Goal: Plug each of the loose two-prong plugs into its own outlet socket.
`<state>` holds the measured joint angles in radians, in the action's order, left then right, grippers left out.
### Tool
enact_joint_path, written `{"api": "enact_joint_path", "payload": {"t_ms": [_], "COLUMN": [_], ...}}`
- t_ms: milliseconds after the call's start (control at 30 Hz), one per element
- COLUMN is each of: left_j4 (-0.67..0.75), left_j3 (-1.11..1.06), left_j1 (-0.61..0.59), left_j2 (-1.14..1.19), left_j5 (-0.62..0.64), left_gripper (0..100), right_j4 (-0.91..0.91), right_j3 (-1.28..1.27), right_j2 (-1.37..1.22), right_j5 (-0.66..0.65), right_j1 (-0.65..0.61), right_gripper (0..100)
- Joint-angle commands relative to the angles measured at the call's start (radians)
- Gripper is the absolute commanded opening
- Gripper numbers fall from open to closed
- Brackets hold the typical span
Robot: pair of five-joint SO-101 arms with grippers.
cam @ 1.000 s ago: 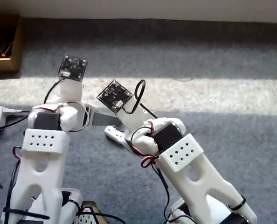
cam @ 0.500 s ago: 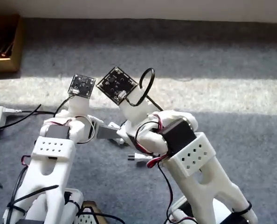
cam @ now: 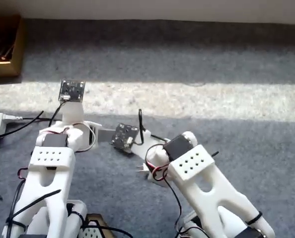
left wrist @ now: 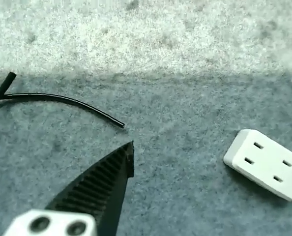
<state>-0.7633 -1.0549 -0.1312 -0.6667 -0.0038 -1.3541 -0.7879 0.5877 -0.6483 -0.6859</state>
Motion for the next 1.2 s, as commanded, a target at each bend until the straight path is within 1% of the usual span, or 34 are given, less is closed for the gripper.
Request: {"api": "enact_joint_path", "payload": {"t_ms": [0, 67, 167, 267, 400, 467, 567, 700, 833, 1033, 1167], "left_j4": [0.014, 0.029, 0.069, 0.083, 0.086, 0.097, 0.127, 0.147, 0.146, 0.144, 0.144], "left_j3": [-0.002, -0.015, -0.03, -0.038, -0.038, -0.041, -0.062, -0.073, -0.074, -0.079, -0.081], "left_j1": [-0.019, -0.018, -0.021, -0.022, -0.045, -0.053, -0.054, -0.054, -0.054, -0.053, -0.05], "left_j2": [-0.002, -0.002, -0.002, -0.002, -0.002, -0.002, -0.002, -0.002, -0.002, -0.002, -0.002], "left_j5": [0.015, 0.012, 0.012, 0.012, 0.0, -0.025, -0.026, -0.029, -0.029, -0.029, -0.029], "left_gripper": [61, 61, 61, 61, 61, 61, 61, 61, 61, 61, 61], "right_j4": [0.035, 0.067, 0.137, 0.18, 0.176, 0.168, 0.091, 0.062, 0.067, 0.217, 0.262], "right_j3": [-0.002, -0.008, -0.047, -0.117, -0.177, -0.183, -0.173, -0.182, -0.182, -0.173, -0.148], "right_j2": [0.015, 0.015, 0.015, 0.015, 0.022, 0.065, 0.153, 0.248, 0.228, 0.013, -0.097], "right_j5": [-0.077, -0.112, -0.155, -0.244, -0.419, -0.474, -0.539, -0.543, -0.542, -0.506, -0.506], "right_j1": [0.025, 0.042, 0.065, 0.073, 0.077, 0.079, 0.079, 0.077, 0.067, 0.062, 0.059], "right_gripper": [15.5, 19.2, 19.6, 19.5, 19.5, 19.5, 19.5, 19.5, 19.5, 19.5, 19.5]}}
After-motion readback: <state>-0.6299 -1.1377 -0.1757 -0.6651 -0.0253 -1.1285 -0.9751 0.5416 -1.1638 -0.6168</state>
